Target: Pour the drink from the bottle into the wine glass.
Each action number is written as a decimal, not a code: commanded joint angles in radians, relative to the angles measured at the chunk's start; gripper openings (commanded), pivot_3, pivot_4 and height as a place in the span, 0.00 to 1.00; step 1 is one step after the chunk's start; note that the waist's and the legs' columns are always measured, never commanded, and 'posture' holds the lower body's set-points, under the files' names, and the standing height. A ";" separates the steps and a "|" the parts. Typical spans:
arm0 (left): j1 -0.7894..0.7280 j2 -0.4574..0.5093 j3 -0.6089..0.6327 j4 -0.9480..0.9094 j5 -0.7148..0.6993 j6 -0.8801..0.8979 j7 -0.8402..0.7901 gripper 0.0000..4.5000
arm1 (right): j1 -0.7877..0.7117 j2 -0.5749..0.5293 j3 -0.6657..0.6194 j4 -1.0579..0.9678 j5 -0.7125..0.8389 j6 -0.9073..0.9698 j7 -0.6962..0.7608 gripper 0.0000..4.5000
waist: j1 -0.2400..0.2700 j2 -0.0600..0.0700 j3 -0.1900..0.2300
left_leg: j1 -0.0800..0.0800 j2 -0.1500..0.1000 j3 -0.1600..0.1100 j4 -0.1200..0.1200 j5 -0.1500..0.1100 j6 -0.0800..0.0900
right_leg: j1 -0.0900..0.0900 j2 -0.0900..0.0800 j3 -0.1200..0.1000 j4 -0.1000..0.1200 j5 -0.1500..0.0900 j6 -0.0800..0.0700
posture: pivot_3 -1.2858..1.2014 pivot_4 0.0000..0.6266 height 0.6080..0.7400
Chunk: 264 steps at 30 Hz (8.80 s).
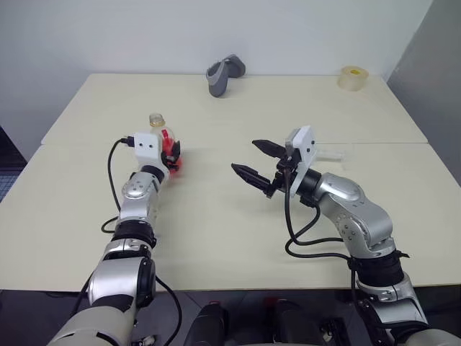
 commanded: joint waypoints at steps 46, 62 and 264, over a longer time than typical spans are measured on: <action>0.344 0.012 0.044 -0.610 -0.126 0.267 -0.052 0.99 | -0.022 -0.021 -0.052 -0.024 0.027 -0.018 0.027 1.00 | -0.005 0.000 0.000 | 0.001 0.001 0.000 -0.001 0.000 0.000 | 0.000 0.000 0.001 0.001 0.000 0.000 | 0.52 0.24 1.00; 0.532 0.191 -0.098 -1.210 -0.334 0.749 -0.336 0.99 | 0.097 -0.273 -0.053 -0.008 -0.209 -0.116 -0.004 1.00 | 0.003 0.000 0.000 | 0.002 0.001 0.000 -0.001 0.000 0.001 | 0.002 0.000 0.001 0.000 0.000 0.000 | 0.52 0.24 1.00; 0.616 -0.035 -0.009 -1.117 -0.124 0.538 0.075 1.00 | 0.356 -0.249 -0.161 -0.378 0.176 0.005 0.188 1.00 | 0.001 0.004 -0.002 | 0.008 0.006 0.003 -0.004 -0.003 0.004 | 0.007 0.004 0.002 -0.003 0.000 -0.001 | 0.52 0.24 1.00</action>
